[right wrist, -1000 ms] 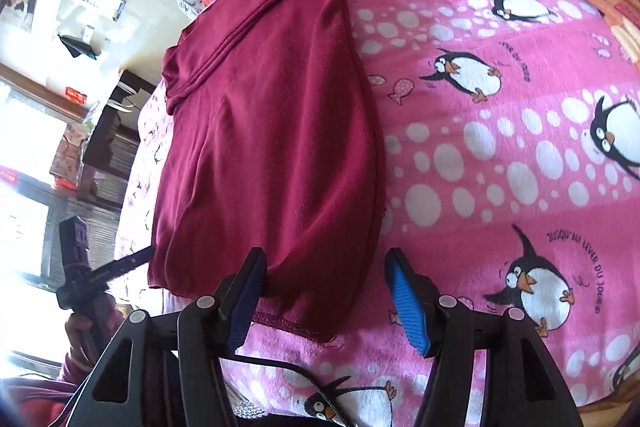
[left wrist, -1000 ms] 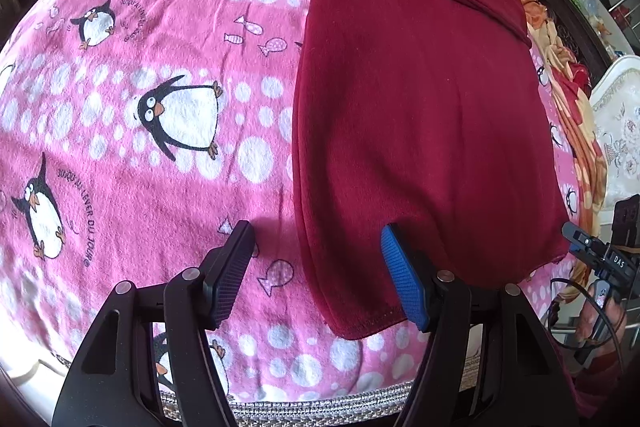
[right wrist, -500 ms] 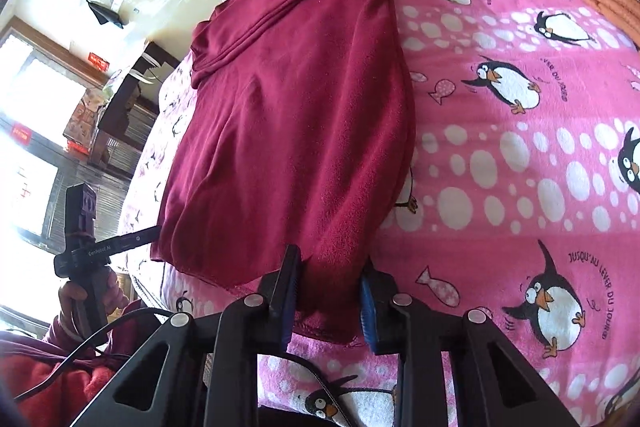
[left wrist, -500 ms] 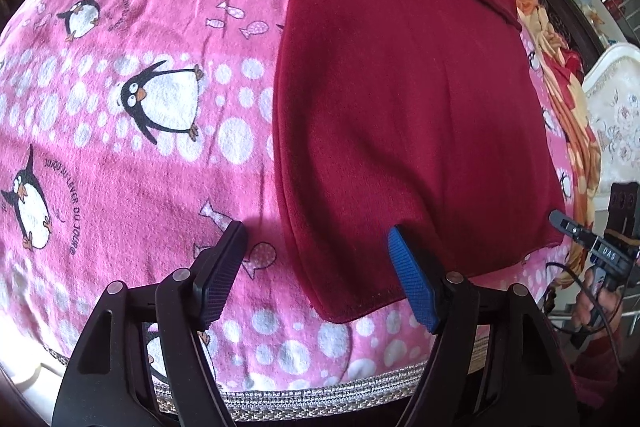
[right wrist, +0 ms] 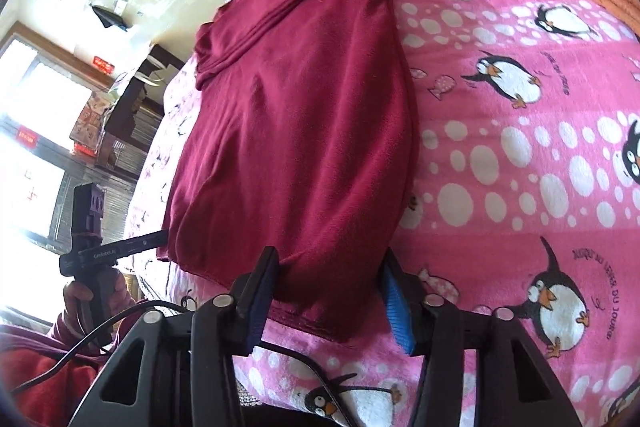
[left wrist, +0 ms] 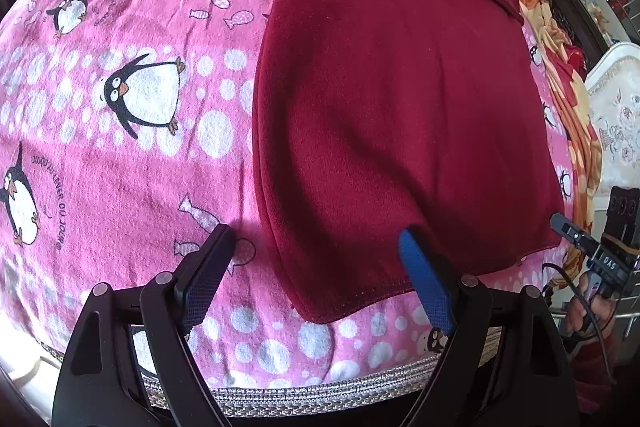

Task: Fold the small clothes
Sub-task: 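Grasp the shirt hem with the right tool and start lifting it, then grasp the hem with the left tool beside the right tool, lift together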

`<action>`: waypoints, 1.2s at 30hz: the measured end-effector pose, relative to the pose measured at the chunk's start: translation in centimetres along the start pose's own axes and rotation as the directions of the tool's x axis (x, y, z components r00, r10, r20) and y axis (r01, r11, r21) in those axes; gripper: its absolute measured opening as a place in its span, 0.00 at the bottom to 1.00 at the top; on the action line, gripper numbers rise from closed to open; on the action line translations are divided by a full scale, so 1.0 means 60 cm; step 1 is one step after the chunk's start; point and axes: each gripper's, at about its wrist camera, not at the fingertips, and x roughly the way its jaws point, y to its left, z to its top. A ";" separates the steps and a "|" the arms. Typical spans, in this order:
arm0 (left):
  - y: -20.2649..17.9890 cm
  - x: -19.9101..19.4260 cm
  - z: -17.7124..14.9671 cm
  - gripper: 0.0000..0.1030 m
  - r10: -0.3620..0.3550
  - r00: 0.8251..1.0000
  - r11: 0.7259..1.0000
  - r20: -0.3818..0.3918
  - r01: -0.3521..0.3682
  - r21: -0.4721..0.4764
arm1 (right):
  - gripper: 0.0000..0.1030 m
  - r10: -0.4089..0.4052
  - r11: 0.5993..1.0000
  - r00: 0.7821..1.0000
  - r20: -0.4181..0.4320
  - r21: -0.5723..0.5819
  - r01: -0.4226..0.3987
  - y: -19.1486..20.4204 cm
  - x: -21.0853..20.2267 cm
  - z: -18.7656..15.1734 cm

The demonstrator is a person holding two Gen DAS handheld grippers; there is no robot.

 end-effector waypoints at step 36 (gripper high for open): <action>-0.021 -0.103 0.136 0.06 -0.029 0.963 0.997 0.268 0.009 0.075 | 0.12 0.166 0.980 0.968 0.188 -0.138 -0.142 0.075 -0.042 0.170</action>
